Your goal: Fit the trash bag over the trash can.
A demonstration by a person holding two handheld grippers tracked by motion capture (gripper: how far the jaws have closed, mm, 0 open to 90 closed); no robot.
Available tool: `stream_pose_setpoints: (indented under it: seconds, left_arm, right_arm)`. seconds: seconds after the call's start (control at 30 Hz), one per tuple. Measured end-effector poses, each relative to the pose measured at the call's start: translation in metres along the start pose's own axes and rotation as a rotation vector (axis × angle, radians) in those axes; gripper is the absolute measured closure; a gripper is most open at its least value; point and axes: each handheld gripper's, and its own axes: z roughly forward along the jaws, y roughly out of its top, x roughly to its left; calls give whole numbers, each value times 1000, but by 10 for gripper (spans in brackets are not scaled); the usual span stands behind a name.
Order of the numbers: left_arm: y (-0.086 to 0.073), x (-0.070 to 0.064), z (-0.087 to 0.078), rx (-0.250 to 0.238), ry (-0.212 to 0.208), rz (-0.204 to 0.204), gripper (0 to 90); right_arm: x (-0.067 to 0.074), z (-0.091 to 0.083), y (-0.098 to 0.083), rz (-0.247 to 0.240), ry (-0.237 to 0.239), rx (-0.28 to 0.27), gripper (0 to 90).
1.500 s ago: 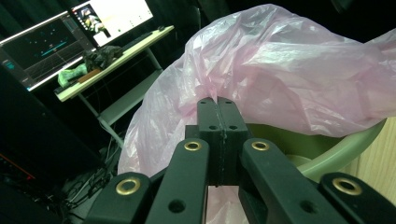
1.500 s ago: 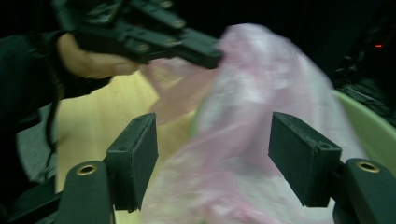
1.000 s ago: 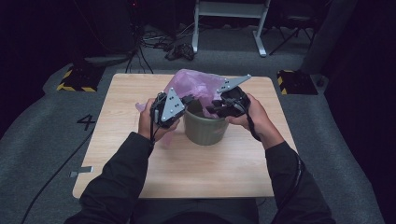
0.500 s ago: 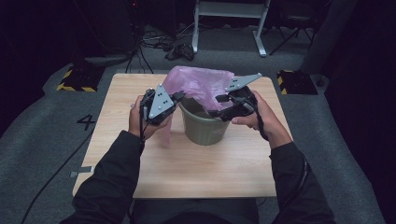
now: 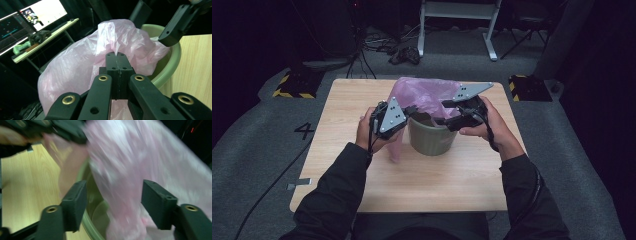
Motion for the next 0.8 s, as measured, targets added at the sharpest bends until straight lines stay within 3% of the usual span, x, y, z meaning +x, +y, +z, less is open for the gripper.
stream_pose_setpoints:
  seconds: [0.13,0.17,0.2,0.3,0.4,0.5,0.67,0.8]
  left_arm:
    - [2,-1,1,-8,-10,-1,900]
    - [2,-1,1,-9,-9,-5,900]
    - [1,-1,0,-10,-10,-14,900]
    - [0,-1,-1,-13,-22,-25,900]
    - [-2,0,-2,-17,-25,-38,870]
    - [-5,0,-6,-37,-50,-72,778]
    - [-13,-3,-19,-9,-67,-161,475]
    - [-24,-16,-30,19,-98,-170,372]
  right_arm:
    - [16,2,10,-111,-69,-5,346]
    - [18,4,11,-119,-87,0,395]
    - [19,6,12,-125,-110,4,502]
    - [18,12,10,-109,-113,19,737]
    - [17,15,5,-82,-107,5,877]
    - [16,15,1,-49,-102,-2,900]
    - [11,13,-6,9,-99,-6,900]
    - [6,11,-11,52,-102,-5,900]
